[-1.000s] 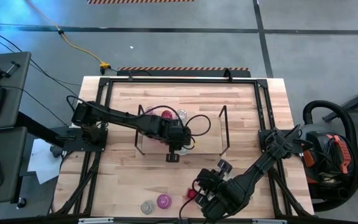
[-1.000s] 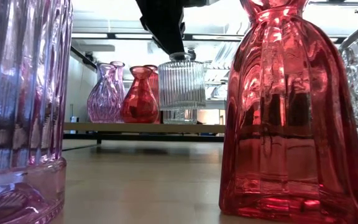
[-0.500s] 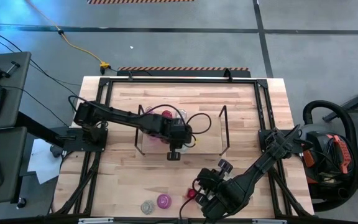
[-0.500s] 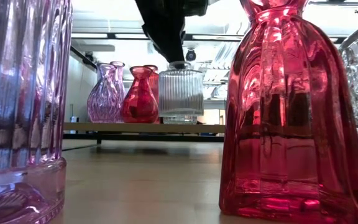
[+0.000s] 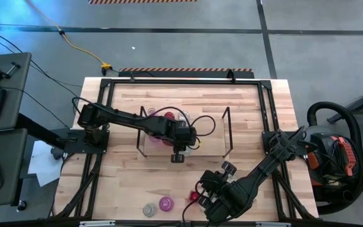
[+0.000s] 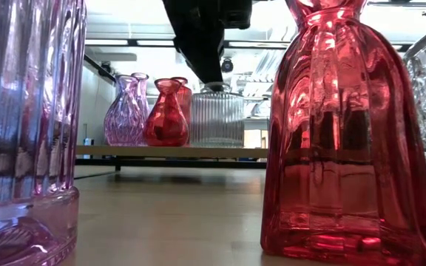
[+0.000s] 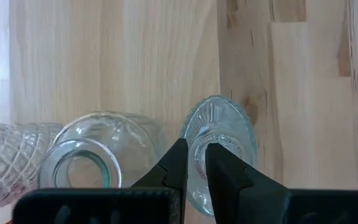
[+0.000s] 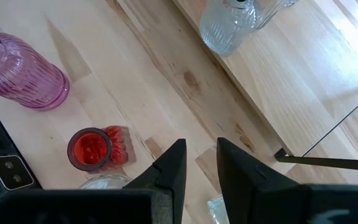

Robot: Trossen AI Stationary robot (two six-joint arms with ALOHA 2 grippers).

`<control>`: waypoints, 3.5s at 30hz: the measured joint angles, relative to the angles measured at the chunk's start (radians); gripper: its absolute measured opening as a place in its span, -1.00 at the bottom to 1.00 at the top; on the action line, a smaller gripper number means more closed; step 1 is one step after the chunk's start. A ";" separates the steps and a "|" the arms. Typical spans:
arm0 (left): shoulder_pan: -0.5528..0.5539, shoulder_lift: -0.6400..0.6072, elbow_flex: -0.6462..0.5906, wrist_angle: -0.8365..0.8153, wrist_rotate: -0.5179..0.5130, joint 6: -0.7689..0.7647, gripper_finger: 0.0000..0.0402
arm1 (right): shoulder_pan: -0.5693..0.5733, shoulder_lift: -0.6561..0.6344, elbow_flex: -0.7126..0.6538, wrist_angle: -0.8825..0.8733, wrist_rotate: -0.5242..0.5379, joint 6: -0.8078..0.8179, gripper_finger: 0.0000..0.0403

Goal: Sort vases onto shelf
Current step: Put the transparent vase aligned with the other transparent vases on the shelf, then put the red vase aligned with the other red vases on the shelf

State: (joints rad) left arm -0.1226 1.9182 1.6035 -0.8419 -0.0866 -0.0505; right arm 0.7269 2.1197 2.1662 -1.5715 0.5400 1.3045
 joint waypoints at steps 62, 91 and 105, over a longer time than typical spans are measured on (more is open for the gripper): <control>0.011 -0.018 -0.006 0.002 -0.049 -0.008 -0.61 | 0.000 0.000 0.000 0.010 -0.019 0.005 -0.66; 0.010 -0.073 -0.003 -0.044 -0.082 -0.025 -0.61 | 0.000 0.000 0.000 0.012 -0.014 0.017 -0.66; -0.035 -0.328 -0.003 -0.032 -0.140 -0.075 -0.61 | -0.005 -0.001 0.000 0.007 0.043 0.000 -0.66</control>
State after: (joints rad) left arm -0.1576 1.5902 1.6009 -0.8740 -0.2263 -0.1258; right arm 0.7220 2.1189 2.1662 -1.5642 0.5828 1.3048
